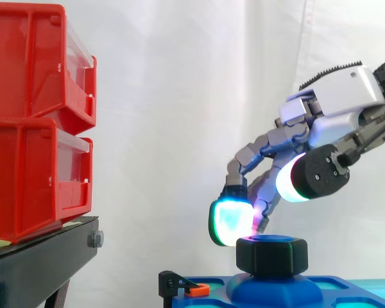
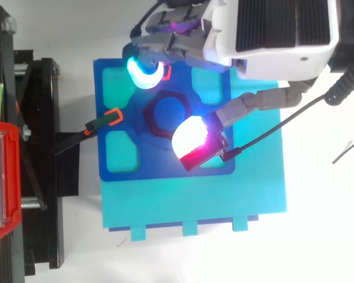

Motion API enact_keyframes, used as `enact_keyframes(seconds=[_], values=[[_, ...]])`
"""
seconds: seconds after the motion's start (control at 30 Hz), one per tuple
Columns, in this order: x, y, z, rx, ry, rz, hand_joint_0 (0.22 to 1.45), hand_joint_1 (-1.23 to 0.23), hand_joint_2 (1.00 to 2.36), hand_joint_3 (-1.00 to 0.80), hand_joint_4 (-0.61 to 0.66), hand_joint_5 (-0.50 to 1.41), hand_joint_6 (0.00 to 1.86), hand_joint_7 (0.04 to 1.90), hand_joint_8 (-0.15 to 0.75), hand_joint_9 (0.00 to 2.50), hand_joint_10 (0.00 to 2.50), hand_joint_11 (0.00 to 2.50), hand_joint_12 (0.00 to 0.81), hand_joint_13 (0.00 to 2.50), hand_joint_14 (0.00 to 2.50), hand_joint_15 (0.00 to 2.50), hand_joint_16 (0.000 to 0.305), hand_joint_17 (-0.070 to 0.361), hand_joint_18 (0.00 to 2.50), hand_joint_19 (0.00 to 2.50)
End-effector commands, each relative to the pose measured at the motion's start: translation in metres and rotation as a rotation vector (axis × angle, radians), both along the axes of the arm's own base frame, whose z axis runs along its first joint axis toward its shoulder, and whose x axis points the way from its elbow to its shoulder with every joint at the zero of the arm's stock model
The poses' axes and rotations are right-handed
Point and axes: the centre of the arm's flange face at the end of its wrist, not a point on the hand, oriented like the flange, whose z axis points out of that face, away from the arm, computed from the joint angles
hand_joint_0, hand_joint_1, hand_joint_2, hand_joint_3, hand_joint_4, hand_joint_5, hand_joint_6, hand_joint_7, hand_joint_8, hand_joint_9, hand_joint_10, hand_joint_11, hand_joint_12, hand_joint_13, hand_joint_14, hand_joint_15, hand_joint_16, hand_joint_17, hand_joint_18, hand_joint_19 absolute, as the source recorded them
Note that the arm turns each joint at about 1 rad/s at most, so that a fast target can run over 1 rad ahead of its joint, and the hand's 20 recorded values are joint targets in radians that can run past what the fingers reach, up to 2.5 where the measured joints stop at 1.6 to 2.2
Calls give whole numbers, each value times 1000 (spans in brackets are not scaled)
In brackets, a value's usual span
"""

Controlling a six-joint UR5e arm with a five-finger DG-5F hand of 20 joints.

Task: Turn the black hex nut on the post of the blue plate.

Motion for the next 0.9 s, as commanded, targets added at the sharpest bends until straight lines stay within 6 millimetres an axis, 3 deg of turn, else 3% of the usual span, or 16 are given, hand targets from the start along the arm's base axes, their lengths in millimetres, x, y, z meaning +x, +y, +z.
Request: enact_keyframes(seconds=[0.0, 0.23, 0.4, 0.87], values=[[3, 2, 11, 1, -16, 1, 511, -433, 1000, -500, 349, -137, 503, 889, 348, 761, 2, 74, 409, 532, 0, 50, 61, 136, 348, 162], [7, 10, 17, 6, -34, -2, 511, -433, 1000, -500, 349, -136, 503, 889, 348, 763, 2, 68, 411, 535, 1, 50, 61, 137, 350, 162], [15, 27, 18, -1, -68, -29, 512, -433, 1000, -500, 349, -136, 503, 885, 347, 768, 0, 71, 409, 538, 1, 52, 61, 136, 350, 170], [12, 58, -9, -19, -37, -72, 513, -433, 1000, -500, 345, -136, 503, 889, 350, 771, 0, 71, 409, 542, 1, 53, 61, 137, 356, 165]])
